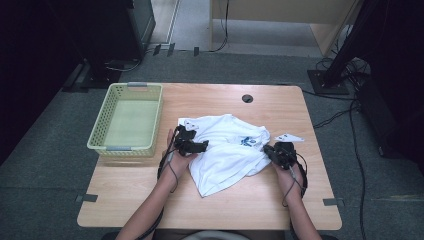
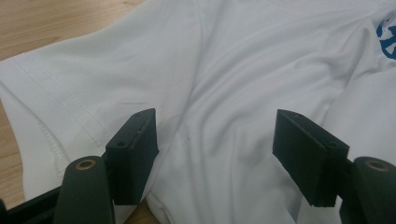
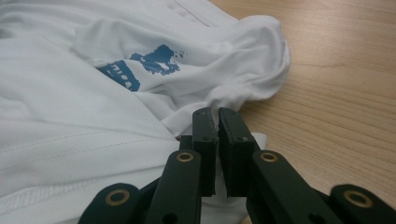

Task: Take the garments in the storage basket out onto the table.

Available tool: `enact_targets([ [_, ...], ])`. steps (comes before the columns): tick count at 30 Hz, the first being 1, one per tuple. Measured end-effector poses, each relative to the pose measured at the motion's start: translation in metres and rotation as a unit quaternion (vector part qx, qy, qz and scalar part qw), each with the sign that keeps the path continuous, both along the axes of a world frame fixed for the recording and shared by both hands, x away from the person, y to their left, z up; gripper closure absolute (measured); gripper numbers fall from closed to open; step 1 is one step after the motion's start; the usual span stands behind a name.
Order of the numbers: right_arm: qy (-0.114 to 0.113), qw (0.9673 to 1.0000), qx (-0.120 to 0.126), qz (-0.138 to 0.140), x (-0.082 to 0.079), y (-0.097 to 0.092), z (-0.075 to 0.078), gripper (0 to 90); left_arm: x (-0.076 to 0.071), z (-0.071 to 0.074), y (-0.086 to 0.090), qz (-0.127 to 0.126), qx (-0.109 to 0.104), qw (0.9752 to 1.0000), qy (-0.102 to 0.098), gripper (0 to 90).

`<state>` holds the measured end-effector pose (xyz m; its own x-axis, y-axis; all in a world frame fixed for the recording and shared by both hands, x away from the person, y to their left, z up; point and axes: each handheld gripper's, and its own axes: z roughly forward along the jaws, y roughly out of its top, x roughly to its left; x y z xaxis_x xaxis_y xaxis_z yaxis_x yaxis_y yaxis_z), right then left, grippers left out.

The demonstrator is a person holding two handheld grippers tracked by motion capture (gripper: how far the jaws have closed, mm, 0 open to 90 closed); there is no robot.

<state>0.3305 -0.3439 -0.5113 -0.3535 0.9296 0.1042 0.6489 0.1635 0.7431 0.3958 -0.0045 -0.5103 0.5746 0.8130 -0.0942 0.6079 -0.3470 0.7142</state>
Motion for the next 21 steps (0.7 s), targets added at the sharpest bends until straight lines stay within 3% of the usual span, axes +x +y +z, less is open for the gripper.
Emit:
enact_targets([
  [8, -0.008, 0.9998, 0.016, -0.003, -0.013, 0.0, 0.01, 88.1, -0.001, 0.0, 0.002, -0.001, -0.001, 1.0, -0.002, 31.3],
  [10, 0.001, 0.9997, 0.023, -0.004, -0.016, 0.002, 0.012, 88.4, -0.001, 0.001, 0.002, 0.0, -0.002, 1.0, -0.002, 31.4],
  [21, -0.001, 0.9986, 0.04, 0.034, -0.045, 0.026, 0.018, 88.5, -0.005, 0.006, 0.01, 0.005, -0.009, 0.9999, -0.009, 31.3],
])
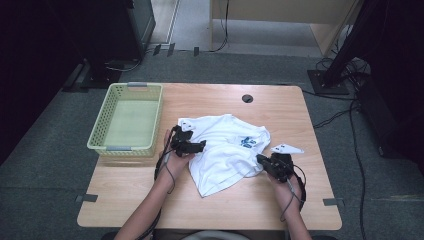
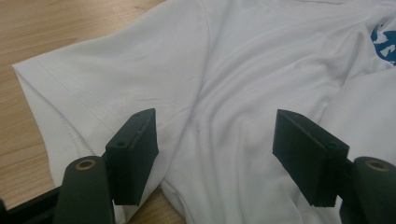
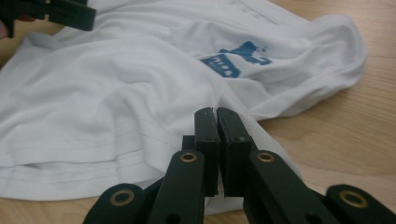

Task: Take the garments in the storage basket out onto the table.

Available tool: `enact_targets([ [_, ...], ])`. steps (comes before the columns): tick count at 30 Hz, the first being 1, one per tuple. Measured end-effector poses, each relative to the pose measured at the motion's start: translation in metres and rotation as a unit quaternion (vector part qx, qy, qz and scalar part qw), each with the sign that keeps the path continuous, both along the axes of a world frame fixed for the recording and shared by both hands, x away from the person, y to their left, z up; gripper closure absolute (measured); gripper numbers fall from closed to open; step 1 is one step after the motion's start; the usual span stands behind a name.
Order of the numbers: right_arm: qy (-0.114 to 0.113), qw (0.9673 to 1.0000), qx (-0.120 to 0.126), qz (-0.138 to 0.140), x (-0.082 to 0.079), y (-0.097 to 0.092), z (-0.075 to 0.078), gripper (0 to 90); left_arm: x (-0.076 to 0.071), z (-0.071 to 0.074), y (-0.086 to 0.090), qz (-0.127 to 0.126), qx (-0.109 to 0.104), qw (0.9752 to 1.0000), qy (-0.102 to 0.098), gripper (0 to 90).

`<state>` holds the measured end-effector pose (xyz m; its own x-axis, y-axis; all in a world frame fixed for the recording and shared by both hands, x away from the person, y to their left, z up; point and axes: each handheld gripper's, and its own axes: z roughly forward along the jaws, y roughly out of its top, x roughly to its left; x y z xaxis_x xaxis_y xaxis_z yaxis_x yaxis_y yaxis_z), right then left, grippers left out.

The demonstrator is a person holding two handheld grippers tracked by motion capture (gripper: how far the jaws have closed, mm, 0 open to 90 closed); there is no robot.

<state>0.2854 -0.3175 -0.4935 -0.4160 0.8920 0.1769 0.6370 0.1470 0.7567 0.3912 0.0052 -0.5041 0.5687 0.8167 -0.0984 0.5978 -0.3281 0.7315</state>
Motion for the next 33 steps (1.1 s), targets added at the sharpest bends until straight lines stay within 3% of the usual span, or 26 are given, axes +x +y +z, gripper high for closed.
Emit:
enact_targets([
  [7, -0.006, 0.9993, 0.0, 0.038, -0.009, 0.025, 0.001, 88.5, -0.002, 0.004, -0.001, -0.003, -0.002, 1.0, -0.005, 30.7],
  [14, -0.012, 0.9988, -0.004, 0.047, -0.011, 0.039, 0.0, 88.5, -0.002, 0.004, 0.0, -0.002, -0.004, 1.0, -0.004, 30.6],
  [17, -0.012, 0.9995, 0.009, 0.029, -0.012, 0.042, 0.001, 88.5, -0.002, 0.004, 0.003, 0.003, -0.007, 1.0, -0.001, 30.7],
  [20, -0.024, 0.9996, -0.013, 0.011, -0.018, 0.049, 0.0, 88.5, -0.002, 0.005, 0.006, 0.008, -0.009, 0.9999, -0.002, 30.6],
  [26, -0.05, 0.9983, -0.02, -0.023, -0.035, 0.06, -0.004, 88.4, -0.002, 0.005, 0.006, 0.009, -0.011, 0.9999, -0.003, 30.6],
  [33, -0.063, 0.9979, -0.003, -0.018, -0.05, 0.08, -0.005, 88.3, -0.002, 0.005, 0.006, 0.007, -0.011, 0.9999, -0.004, 30.6],
])
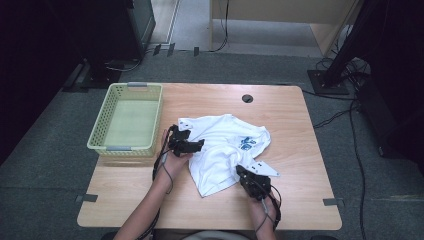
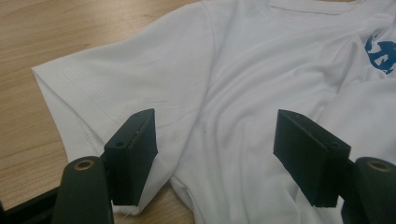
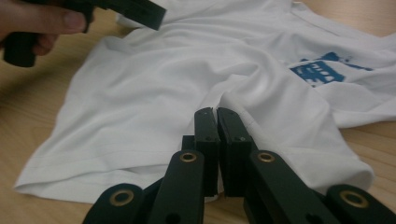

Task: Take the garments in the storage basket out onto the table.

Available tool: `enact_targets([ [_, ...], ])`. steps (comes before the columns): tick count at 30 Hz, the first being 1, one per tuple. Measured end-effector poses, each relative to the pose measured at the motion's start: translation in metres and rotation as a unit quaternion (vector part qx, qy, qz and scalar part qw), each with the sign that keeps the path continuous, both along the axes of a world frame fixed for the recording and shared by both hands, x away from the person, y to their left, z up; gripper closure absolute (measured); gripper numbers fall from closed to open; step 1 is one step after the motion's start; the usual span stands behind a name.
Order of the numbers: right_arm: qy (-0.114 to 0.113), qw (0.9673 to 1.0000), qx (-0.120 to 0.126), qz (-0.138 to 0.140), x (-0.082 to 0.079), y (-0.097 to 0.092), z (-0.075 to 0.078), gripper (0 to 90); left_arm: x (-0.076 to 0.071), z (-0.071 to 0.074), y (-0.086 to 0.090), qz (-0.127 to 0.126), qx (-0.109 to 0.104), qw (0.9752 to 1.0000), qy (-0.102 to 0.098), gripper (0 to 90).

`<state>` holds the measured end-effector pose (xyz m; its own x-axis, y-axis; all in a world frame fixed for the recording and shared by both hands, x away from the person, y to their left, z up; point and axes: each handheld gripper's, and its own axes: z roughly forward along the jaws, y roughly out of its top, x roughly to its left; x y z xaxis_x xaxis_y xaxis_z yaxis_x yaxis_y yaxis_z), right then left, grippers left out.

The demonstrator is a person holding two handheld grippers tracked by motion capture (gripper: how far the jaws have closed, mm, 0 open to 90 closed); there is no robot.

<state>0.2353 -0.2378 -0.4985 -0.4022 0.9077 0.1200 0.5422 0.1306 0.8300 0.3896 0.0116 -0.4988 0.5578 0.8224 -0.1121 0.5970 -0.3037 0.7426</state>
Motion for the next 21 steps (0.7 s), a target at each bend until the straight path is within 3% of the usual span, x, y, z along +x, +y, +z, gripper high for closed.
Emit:
enact_targets([
  [11, -0.013, 0.9987, -0.001, 0.049, -0.015, 0.03, 0.012, 88.4, -0.001, 0.002, 0.001, -0.001, -0.001, 1.0, -0.002, 30.6],
  [21, -0.01, 0.9941, 0.003, 0.108, -0.03, 0.064, 0.016, 88.3, -0.001, 0.003, 0.0, -0.003, -0.002, 1.0, -0.002, 30.6],
])
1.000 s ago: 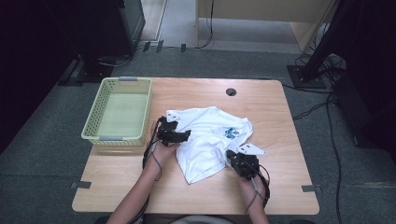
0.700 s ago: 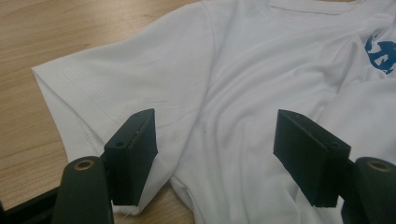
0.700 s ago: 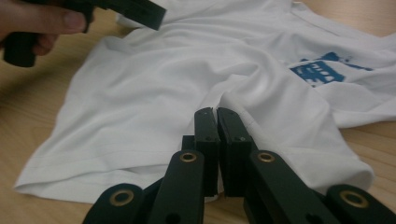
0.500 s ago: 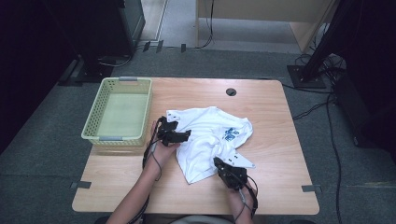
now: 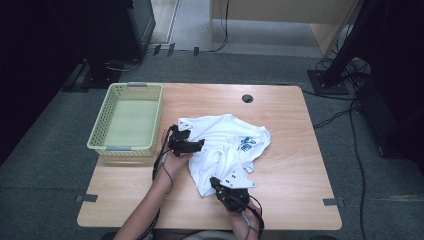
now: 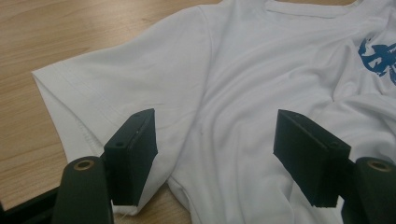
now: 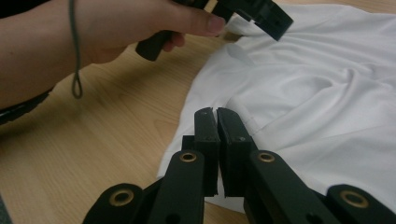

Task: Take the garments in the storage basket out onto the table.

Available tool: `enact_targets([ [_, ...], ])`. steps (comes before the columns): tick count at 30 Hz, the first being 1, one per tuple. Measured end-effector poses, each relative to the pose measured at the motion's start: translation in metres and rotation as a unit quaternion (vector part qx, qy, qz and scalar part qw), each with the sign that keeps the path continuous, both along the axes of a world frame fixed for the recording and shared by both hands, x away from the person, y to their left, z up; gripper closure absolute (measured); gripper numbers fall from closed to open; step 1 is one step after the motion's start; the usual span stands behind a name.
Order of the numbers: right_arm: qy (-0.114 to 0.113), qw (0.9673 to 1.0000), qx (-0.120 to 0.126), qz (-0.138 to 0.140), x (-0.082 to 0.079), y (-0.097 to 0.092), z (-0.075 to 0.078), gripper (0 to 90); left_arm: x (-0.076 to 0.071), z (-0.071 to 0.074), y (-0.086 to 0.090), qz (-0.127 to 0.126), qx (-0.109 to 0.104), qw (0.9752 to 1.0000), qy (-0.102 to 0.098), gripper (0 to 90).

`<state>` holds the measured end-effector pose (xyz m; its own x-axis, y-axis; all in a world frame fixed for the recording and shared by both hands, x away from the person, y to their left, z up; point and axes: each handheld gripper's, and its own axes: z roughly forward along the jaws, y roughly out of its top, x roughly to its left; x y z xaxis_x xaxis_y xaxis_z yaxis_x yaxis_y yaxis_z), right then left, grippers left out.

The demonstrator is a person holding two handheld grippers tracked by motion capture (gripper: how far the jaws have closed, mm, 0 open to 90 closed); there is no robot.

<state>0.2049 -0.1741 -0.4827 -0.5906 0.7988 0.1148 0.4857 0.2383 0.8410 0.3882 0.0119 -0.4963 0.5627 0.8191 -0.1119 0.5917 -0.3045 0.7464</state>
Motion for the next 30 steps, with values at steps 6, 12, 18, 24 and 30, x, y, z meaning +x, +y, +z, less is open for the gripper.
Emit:
enact_targets([
  [6, -0.003, 0.9998, -0.002, 0.022, -0.005, 0.013, 0.004, 88.3, 0.001, -0.001, 0.001, 0.002, 0.0, 1.0, 0.001, 29.2],
  [12, 0.006, 0.9992, 0.001, 0.04, -0.008, 0.02, 0.003, 83.0, 0.002, -0.003, 0.002, 0.003, 0.002, 1.0, 0.005, 29.2],
  [18, -0.001, 0.9996, 0.01, 0.027, -0.004, 0.013, 0.006, 74.9, 0.004, -0.007, 0.004, 0.004, 0.008, 1.0, 0.0, 29.1],
  [24, -0.009, 0.9997, 0.017, 0.014, 0.005, 0.003, 0.011, 68.8, 0.006, -0.009, 0.005, 0.003, 0.016, 0.9999, -0.001, 29.1],
  [30, -0.003, 1.0, 0.008, -0.001, 0.017, -0.006, 0.008, 67.1, 0.007, -0.01, 0.006, -0.006, 0.009, 0.9999, -0.002, 29.8],
])
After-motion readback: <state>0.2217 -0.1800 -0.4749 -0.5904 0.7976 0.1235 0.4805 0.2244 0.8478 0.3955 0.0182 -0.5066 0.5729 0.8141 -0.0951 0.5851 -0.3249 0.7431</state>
